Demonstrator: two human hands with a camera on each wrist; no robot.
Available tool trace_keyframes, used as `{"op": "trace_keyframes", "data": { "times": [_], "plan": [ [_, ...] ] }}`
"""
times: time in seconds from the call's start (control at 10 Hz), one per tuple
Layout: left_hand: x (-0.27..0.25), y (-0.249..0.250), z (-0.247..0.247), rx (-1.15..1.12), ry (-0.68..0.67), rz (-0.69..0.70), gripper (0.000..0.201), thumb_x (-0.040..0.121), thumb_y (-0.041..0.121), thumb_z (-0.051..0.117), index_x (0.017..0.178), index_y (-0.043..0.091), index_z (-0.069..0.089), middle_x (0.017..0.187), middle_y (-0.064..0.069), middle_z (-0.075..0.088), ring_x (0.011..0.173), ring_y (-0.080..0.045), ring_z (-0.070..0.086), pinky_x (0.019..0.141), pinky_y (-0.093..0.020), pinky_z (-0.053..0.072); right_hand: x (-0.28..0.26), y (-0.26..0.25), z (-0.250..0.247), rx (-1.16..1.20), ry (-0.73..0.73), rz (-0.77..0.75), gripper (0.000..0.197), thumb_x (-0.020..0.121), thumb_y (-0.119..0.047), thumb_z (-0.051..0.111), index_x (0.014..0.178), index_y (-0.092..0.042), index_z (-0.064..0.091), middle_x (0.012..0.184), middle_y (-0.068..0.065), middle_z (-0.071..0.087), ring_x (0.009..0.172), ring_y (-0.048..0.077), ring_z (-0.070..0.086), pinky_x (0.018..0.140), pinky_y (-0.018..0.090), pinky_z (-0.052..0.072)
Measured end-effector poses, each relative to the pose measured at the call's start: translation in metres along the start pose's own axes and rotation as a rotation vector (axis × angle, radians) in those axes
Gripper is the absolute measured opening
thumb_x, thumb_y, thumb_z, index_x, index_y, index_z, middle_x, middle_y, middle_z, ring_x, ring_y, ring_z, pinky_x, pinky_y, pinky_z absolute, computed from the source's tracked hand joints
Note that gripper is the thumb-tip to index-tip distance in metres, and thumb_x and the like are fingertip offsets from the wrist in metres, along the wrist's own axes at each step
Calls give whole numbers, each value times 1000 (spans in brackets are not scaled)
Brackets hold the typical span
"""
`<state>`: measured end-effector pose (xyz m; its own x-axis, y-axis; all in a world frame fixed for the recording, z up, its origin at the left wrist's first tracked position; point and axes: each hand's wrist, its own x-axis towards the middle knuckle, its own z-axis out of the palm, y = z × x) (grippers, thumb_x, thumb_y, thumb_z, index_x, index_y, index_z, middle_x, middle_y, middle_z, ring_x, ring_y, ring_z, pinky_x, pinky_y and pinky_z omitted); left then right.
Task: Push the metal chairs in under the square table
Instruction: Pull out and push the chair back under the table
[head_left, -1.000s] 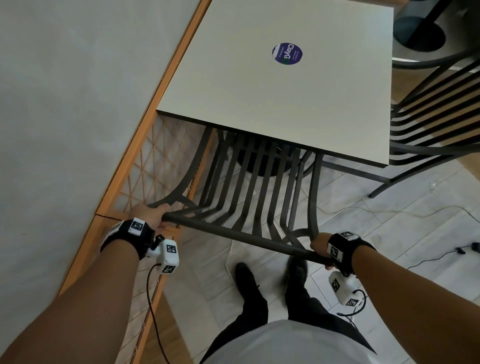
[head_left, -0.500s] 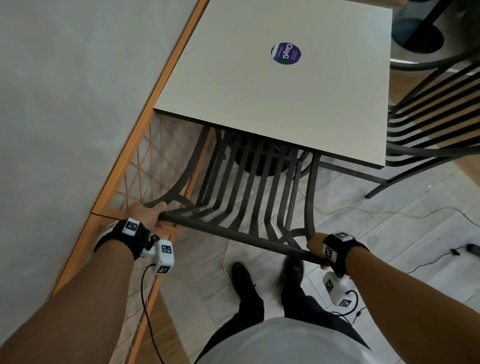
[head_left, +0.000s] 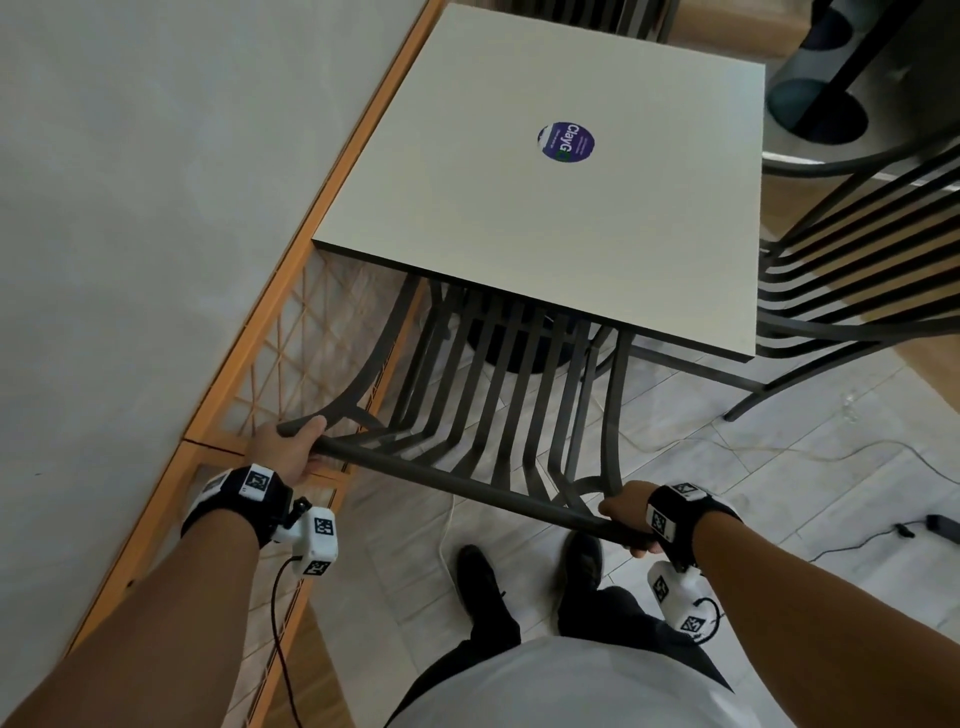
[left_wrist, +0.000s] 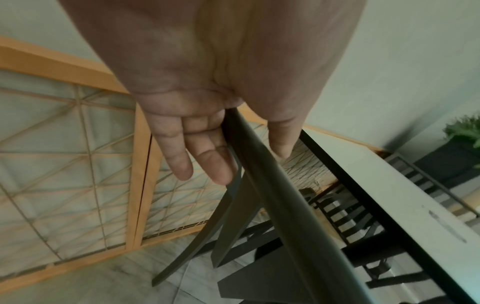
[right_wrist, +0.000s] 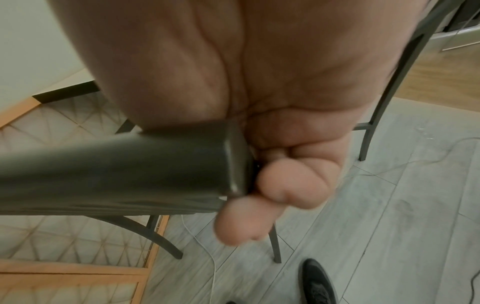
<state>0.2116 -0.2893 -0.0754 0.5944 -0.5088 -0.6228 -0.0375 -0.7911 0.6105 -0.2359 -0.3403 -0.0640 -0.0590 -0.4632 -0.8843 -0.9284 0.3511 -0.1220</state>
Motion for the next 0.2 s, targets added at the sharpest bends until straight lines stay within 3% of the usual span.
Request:
{"op": "trace_keyframes", "data": {
  "times": [0.1, 0.2],
  "plan": [
    [-27, 2, -8, -57, -5, 87, 28, 97, 41, 59, 113, 17, 61, 95, -12, 73, 84, -28, 73, 76, -43, 60, -1, 4, -12, -6, -16, 5, 33, 90, -34, 51, 67, -12, 59, 60, 8, 63, 45, 21, 60, 47, 24, 48],
    [-61, -27, -16, -81, 55, 95, 27, 100, 40, 53, 104, 17, 65, 91, -13, 70, 80, -29, 69, 70, -42, 57, 3, 23, -23, 108, -32, -14, 35, 94, -37, 47, 88, -8, 64, 76, 12, 70, 44, 19, 61, 42, 22, 45]
  ]
}}
